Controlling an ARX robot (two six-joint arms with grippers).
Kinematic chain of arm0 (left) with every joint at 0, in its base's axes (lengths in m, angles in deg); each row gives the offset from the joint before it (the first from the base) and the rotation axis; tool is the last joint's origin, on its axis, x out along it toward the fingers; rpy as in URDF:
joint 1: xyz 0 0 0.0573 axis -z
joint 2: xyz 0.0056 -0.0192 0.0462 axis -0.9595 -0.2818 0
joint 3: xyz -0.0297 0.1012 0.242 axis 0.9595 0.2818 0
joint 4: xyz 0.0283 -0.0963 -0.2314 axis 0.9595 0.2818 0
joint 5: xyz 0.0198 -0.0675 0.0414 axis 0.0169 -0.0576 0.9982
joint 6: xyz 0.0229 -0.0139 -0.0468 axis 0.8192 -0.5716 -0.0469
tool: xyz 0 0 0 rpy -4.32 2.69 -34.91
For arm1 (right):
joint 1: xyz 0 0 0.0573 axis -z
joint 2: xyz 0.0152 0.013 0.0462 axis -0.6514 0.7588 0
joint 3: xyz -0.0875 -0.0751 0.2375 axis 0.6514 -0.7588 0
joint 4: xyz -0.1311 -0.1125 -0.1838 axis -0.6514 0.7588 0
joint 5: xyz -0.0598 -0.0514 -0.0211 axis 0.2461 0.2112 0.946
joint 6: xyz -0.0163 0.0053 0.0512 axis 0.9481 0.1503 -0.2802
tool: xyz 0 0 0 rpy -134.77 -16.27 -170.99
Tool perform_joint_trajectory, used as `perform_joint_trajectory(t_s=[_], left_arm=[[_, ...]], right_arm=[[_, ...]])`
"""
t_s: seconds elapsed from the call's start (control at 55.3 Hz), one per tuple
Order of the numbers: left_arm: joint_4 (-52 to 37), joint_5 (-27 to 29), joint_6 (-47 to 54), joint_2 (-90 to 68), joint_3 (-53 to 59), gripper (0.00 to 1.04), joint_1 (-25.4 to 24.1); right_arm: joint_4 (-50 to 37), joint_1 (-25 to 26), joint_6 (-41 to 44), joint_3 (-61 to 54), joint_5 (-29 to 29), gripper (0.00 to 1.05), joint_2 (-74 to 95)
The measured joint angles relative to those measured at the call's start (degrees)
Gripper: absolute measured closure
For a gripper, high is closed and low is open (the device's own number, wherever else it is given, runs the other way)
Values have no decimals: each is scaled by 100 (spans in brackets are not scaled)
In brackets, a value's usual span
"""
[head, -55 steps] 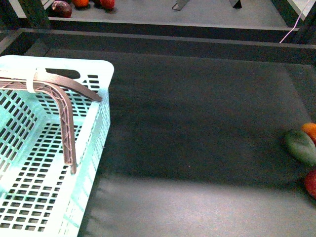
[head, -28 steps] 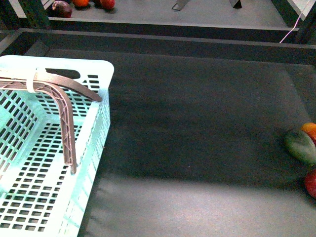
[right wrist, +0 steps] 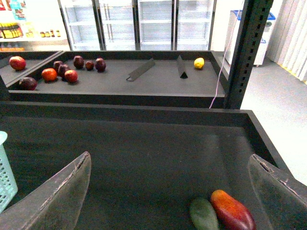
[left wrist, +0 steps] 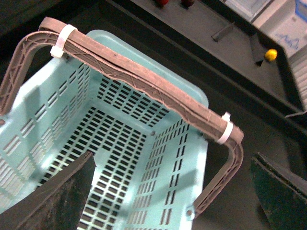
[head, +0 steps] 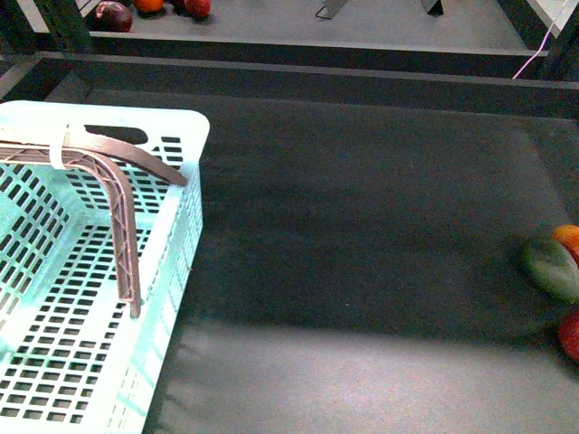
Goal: Pick apple with right arm and hold basket with left
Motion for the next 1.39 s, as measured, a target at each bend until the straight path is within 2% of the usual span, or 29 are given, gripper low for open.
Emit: perform_joint_trajectory(t_s=[0.181, 0.361, 0.578, 0.795, 1.12, 1.157, 1.392], left_arm=[[-1847, -140, -2269, -2828, -629, 7, -310], [-2485, -142, -3023, -4266, -1198, 7, -321], [-2780, -114, -3554, -5539, -1873, 7, -232], [-2839, -107, -3926, -6533, -2656, 7, 192], [-2752, -101, -4028, -6791, -2885, 7, 264], [-2730, -96, -4028, -6824, -2918, 10, 256], [-2608, -70, -4199, -7169, -3239, 51, 199]], right_arm=[[0, 0, 0, 0, 0, 9, 0], [0, 0, -2, 0, 0, 9, 0], [0, 0, -2, 0, 0, 9, 0], [0, 0, -2, 0, 0, 9, 0], [0, 0, -2, 0, 0, 9, 0], [0, 0, -2, 0, 0, 9, 0], [0, 0, -2, 0, 0, 9, 0]])
